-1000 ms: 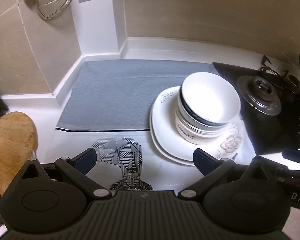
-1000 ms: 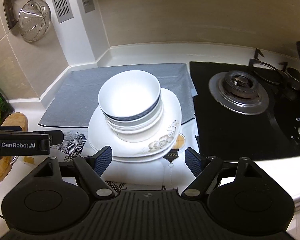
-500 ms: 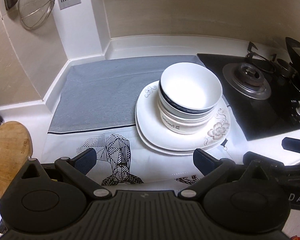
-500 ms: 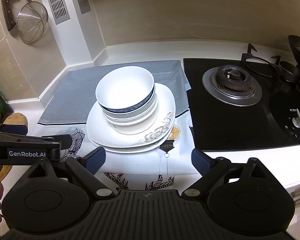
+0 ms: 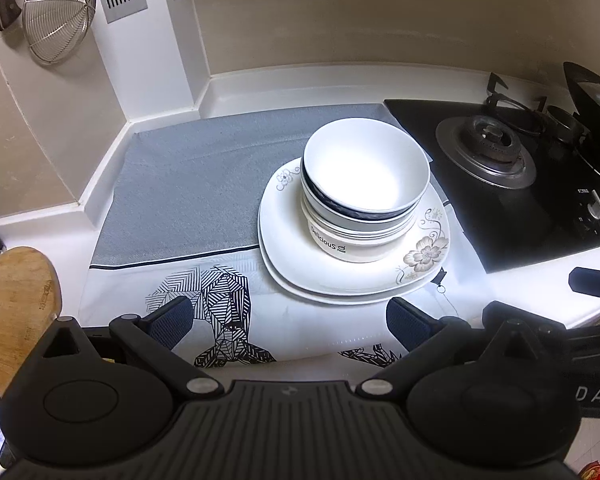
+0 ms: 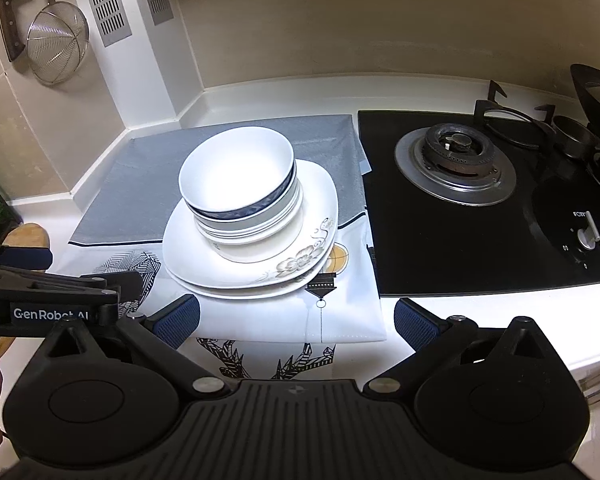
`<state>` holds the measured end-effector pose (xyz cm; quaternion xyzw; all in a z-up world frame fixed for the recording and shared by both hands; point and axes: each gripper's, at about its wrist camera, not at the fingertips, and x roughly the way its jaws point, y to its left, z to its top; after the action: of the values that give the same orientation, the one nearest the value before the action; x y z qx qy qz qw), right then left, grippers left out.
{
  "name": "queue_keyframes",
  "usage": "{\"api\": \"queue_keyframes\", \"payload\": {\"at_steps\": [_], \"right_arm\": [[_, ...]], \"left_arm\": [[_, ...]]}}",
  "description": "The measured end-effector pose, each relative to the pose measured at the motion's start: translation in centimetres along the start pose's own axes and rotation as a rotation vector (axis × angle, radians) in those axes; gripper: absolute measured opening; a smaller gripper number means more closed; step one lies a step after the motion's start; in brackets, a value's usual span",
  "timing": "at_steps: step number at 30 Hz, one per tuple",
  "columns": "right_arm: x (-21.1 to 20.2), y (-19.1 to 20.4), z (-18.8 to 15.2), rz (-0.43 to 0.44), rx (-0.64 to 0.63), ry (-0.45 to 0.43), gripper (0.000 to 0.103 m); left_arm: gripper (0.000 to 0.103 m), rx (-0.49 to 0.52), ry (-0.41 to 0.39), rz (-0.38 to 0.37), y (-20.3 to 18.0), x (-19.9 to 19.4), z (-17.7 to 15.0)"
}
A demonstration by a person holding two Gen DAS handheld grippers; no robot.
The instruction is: Organize plates and bowls
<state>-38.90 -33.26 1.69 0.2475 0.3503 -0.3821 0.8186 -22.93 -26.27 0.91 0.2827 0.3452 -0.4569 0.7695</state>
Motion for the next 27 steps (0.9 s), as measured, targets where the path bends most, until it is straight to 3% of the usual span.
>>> {"api": "queue_keyframes", "payload": {"at_steps": [27], "right_arm": [[0.7,-0.4,0.9,-0.01,-0.011,0.008,0.103]], "left_arm": [[0.102,0.007,0.007,-0.005,0.0,1.3,0.9]]}}
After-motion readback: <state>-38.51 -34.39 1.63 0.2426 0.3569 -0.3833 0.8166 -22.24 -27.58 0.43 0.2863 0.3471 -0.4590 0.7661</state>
